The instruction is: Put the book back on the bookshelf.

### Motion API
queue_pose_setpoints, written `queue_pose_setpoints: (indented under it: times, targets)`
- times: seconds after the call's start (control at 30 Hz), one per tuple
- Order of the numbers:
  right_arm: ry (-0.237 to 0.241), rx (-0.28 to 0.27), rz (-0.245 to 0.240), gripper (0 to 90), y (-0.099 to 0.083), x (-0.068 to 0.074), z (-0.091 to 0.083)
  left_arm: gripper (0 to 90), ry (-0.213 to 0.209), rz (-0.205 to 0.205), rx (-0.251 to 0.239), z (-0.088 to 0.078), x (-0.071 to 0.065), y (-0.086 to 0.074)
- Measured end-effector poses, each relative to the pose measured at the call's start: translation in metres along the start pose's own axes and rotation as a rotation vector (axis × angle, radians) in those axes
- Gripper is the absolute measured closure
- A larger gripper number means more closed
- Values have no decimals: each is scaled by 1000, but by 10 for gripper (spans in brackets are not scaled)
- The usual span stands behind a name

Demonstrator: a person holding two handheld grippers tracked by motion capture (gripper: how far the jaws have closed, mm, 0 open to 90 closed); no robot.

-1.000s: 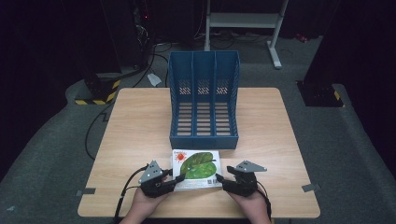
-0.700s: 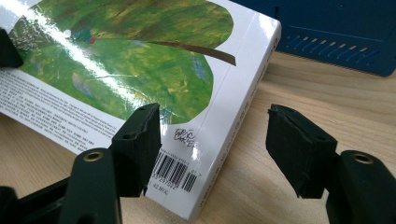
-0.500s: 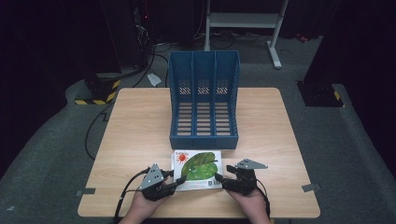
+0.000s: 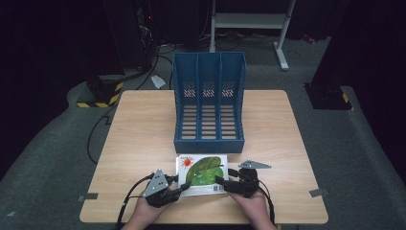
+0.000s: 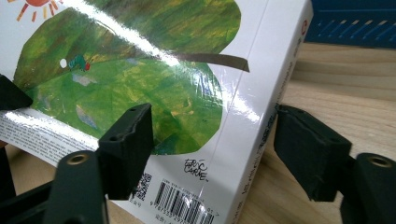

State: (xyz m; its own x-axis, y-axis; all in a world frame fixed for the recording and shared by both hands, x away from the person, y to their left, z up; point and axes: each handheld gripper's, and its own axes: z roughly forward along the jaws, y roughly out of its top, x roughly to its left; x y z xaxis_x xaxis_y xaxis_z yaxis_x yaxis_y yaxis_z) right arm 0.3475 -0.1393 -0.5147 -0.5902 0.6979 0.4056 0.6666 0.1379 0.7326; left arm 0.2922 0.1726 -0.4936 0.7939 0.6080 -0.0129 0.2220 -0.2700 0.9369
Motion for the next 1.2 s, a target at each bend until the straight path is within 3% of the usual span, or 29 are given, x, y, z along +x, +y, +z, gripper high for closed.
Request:
queue_pose_setpoints:
  times: [0.1, 0.2, 0.27, 0.4, 0.67, 0.83, 0.93, 1.2]
  targets:
    - [-11, -48, -25, 366, 1, 3, -6, 631, 2, -17, 6, 0, 0, 1]
    - [-23, -62, -56, 373, 2, 5, -8, 632, -3, 1, -3, 0, -1, 1]
    - [-11, -33, -26, 327, 2, 1, -5, 636, -3, 17, -4, -1, -3, 2]
    - [60, 12, 40, 269, 0, -8, 2, 637, -1, 18, 1, -1, -2, 1]
    - [76, 20, 30, 250, 0, -6, 5, 640, -6, 20, -2, -1, -2, 0]
    - [116, 35, 40, 213, 0, -7, 10, 641, -6, 22, -3, -1, -2, 0]
    - [90, 17, 41, 262, 0, -5, 6, 648, -6, 24, 1, -1, -3, -1]
    - [36, -42, -3, 378, 2, -1, -6, 648, 30, -23, 21, 1, 0, -3]
